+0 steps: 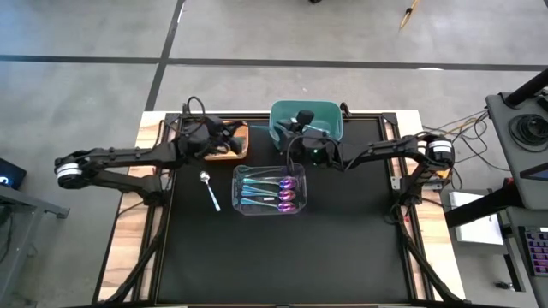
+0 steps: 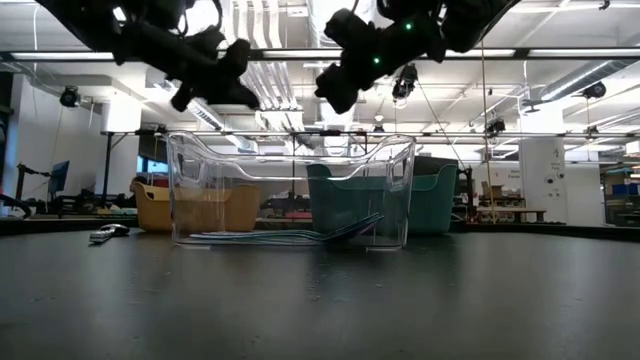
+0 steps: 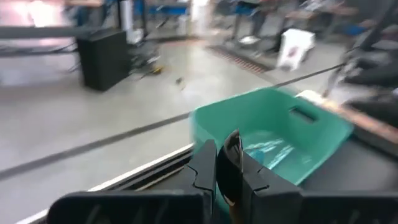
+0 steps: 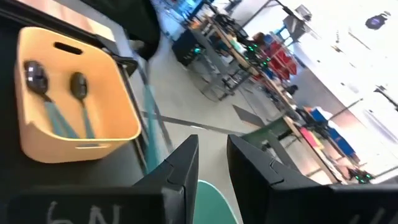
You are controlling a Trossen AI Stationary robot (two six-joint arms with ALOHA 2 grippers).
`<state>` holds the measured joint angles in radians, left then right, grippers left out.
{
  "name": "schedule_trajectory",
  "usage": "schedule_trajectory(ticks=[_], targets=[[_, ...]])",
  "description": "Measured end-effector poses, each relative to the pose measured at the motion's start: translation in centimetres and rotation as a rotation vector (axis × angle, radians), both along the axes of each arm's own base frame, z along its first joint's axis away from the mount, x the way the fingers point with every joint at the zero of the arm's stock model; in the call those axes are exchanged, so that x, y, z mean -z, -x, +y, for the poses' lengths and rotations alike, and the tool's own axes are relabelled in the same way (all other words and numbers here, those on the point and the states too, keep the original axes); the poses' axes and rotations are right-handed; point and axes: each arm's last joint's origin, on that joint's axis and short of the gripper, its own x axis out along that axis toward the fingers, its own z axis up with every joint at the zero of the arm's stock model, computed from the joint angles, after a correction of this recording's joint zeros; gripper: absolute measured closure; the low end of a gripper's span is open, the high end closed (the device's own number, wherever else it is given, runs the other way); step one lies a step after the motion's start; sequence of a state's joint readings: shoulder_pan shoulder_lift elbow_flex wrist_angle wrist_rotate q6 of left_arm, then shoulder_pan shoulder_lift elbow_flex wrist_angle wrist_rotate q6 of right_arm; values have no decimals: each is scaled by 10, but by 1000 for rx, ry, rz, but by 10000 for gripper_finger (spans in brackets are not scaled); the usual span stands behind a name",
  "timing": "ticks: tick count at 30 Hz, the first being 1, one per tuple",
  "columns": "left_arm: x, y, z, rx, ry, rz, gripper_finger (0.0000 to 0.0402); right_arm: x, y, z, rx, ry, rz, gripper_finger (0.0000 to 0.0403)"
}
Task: Sort silverware by color (type)
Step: Put the blue spoon into the yellow bin
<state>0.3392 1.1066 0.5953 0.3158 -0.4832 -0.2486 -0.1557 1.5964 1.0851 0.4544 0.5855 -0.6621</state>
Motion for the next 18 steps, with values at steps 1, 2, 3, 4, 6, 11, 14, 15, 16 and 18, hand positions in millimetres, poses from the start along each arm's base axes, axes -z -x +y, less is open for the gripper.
schedule_trajectory(ticks=[1, 2, 3, 4, 6, 11, 14, 15, 16, 18], targets=[[1, 4, 1, -23, 12, 24, 401, -1, 1, 0, 3, 1, -3, 326], [1, 8, 1, -47, 24, 43, 401, -1, 1, 0, 3, 1, -4, 326], [2, 11, 2, -66, 33, 58, 401, -2, 1, 0, 3, 1, -5, 326], [2, 15, 2, -88, 41, 72, 401, -2, 1, 0, 3, 1, -4, 326], [2, 22, 2, -115, 56, 96, 401, -1, 1, 0, 3, 0, -4, 326], [-13, 38, -4, -122, 49, 38, 401, -1, 1, -1, 5, -6, -10, 326], [-19, 53, -9, -127, 52, 42, 401, -2, 1, -2, 9, -6, -10, 326], [-20, 59, -10, -138, 65, 49, 401, -2, 1, -3, 11, -7, -11, 326], [-20, 65, -11, -155, 81, 55, 401, -2, 2, -4, 14, -8, -13, 326], [-19, 76, -13, -195, 112, 63, 401, -2, 2, -6, 20, -11, -15, 326]])
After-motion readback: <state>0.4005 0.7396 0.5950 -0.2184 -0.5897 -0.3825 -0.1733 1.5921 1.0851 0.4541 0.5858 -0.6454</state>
